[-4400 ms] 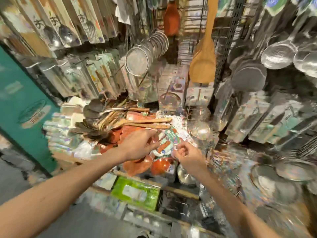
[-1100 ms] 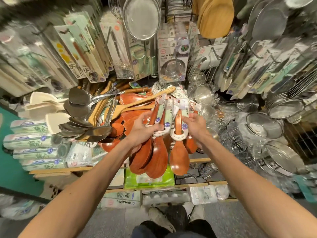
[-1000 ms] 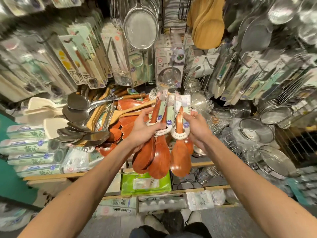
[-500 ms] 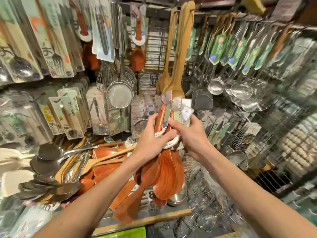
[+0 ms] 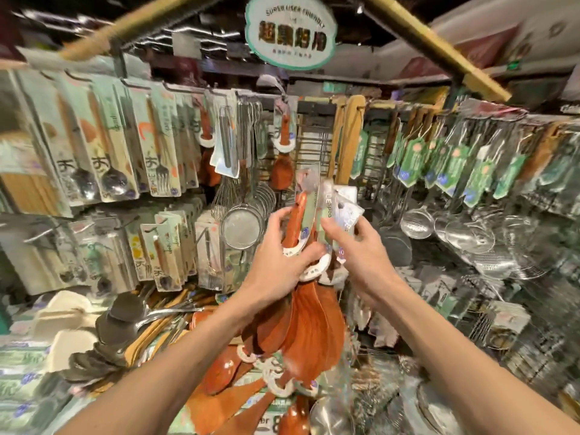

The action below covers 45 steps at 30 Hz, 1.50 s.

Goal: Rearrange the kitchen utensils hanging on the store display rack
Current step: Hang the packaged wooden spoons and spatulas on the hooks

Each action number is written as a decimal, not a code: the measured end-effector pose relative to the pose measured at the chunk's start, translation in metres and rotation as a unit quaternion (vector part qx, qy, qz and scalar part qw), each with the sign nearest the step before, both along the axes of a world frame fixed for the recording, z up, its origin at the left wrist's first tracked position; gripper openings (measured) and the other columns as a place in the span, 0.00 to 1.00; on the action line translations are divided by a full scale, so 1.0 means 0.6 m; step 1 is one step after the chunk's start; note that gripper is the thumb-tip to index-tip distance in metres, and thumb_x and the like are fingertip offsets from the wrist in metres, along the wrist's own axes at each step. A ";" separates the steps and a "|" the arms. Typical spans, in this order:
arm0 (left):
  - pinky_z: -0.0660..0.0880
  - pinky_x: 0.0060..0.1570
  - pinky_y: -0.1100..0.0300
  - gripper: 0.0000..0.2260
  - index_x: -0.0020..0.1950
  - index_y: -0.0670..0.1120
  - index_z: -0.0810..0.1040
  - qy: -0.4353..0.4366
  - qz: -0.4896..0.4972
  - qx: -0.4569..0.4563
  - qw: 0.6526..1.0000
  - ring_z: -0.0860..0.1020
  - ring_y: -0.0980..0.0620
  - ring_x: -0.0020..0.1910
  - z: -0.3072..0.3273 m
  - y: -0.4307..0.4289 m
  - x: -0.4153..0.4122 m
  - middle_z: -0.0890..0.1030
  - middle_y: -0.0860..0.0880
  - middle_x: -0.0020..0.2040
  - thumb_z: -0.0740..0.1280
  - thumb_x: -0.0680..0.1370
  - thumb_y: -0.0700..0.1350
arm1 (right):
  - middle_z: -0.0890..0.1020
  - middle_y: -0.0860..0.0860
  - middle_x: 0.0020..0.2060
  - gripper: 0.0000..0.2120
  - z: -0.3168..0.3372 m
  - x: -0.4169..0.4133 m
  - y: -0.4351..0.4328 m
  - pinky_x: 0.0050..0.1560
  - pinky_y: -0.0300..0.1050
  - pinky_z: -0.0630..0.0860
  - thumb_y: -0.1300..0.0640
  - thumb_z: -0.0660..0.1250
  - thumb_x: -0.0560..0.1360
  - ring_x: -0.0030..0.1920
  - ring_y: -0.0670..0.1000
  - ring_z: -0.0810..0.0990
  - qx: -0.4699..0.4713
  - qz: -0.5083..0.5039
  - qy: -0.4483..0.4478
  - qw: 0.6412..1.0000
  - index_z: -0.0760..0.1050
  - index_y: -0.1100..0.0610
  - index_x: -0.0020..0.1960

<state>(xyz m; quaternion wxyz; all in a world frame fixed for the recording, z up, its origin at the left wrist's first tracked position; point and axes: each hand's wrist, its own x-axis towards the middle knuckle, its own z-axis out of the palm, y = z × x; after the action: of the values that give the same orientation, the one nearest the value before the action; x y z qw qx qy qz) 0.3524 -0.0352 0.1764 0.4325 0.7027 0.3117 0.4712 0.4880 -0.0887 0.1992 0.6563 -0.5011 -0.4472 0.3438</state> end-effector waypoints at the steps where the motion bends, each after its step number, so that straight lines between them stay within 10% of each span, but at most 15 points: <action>1: 0.76 0.62 0.47 0.28 0.61 0.65 0.67 -0.012 0.018 -0.003 1.000 0.82 0.57 0.54 0.008 0.003 0.001 0.83 0.55 0.55 0.73 0.65 0.61 | 0.84 0.51 0.57 0.29 0.008 0.005 0.005 0.64 0.60 0.76 0.49 0.78 0.66 0.59 0.54 0.83 0.002 0.026 0.019 0.999 0.75 0.52 0.64; 8: 0.75 0.63 0.46 0.27 0.68 0.57 0.65 -0.044 0.067 0.010 0.997 0.81 0.56 0.57 0.054 0.021 -0.006 0.81 0.54 0.59 0.75 0.74 0.49 | 0.84 0.56 0.57 0.20 0.037 0.019 0.029 0.58 0.52 0.80 0.67 0.66 0.77 0.58 0.56 0.83 0.015 0.162 0.058 0.985 0.71 0.57 0.67; 15: 0.75 0.61 0.56 0.27 0.68 0.57 0.64 -0.021 0.099 0.058 0.993 0.81 0.61 0.53 0.088 0.046 -0.037 0.81 0.55 0.57 0.75 0.75 0.45 | 0.86 0.54 0.54 0.13 0.051 0.002 0.063 0.54 0.52 0.81 0.61 0.64 0.80 0.55 0.54 0.85 0.035 0.094 0.021 0.995 0.74 0.55 0.63; 27: 0.65 0.66 0.64 0.35 0.78 0.63 0.55 0.064 0.154 0.181 0.969 0.71 0.58 0.68 0.117 0.110 -0.092 0.70 0.58 0.74 0.71 0.77 0.51 | 0.86 0.54 0.46 0.08 0.076 -0.011 0.152 0.45 0.49 0.82 0.58 0.67 0.79 0.45 0.52 0.86 0.055 -0.018 -0.037 0.998 0.73 0.52 0.57; 32: 0.64 0.51 0.66 0.36 0.79 0.66 0.53 0.131 0.178 0.222 0.949 0.73 0.57 0.53 0.125 0.136 -0.103 0.75 0.55 0.54 0.70 0.76 0.58 | 0.84 0.51 0.50 0.06 0.101 -0.009 0.192 0.53 0.53 0.82 0.55 0.67 0.80 0.50 0.52 0.85 0.085 -0.068 -0.092 0.990 0.73 0.48 0.56; 45: 0.75 0.59 0.52 0.43 0.77 0.70 0.55 0.118 0.172 0.207 0.956 0.77 0.52 0.56 0.148 0.172 -0.129 0.79 0.53 0.58 0.72 0.66 0.69 | 0.83 0.49 0.52 0.14 0.163 -0.030 0.261 0.54 0.56 0.81 0.51 0.66 0.80 0.50 0.51 0.84 0.101 -0.108 -0.156 0.977 0.72 0.53 0.64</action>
<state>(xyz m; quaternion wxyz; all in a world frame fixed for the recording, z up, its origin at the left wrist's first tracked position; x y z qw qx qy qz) 0.2753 0.0679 0.2651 0.1504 0.7629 0.3725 0.5066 0.4701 0.0681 0.2971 0.6587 -0.5253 -0.5198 0.1417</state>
